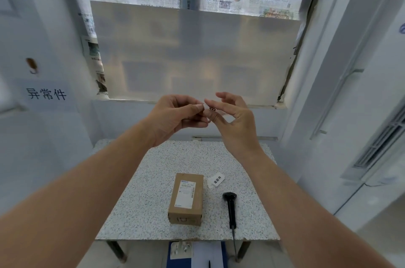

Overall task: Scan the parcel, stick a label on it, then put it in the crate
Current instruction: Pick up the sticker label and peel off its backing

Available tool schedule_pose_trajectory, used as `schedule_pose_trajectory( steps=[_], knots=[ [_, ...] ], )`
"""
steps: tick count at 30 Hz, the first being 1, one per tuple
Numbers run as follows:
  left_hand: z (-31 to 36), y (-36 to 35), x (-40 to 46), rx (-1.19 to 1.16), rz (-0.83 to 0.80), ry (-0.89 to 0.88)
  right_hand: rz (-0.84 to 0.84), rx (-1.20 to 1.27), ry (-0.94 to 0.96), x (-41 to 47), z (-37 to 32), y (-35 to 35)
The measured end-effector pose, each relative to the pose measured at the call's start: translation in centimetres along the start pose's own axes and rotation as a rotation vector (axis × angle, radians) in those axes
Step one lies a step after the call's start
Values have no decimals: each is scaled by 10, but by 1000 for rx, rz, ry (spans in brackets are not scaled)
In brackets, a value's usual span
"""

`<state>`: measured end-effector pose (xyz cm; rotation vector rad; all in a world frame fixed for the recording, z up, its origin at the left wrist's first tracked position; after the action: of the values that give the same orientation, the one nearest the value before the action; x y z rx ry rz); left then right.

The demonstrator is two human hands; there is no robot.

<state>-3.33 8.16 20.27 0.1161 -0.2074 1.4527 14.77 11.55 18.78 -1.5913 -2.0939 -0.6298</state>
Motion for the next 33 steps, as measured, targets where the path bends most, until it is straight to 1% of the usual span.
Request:
schedule_pose_trajectory(
  steps=[19,33],
  knots=[
    [4,-9,0,42,-43,-38,13,5,12,-7,-10,10],
    [9,-18,1,92,-6,-25,6,-23,-19,-10,-11,18]
  ],
)
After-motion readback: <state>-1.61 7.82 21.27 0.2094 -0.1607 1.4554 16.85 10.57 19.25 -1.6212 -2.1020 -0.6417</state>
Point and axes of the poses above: each hand's wrist, its own x-axis towards the middle knuckle, its own y-axis out of the back of the hand, z = x × y, the point moved 3 cm from there along x, towards the middle knuckle, and after that the axes turned 8 degrees about x, right-handed, at the moved point
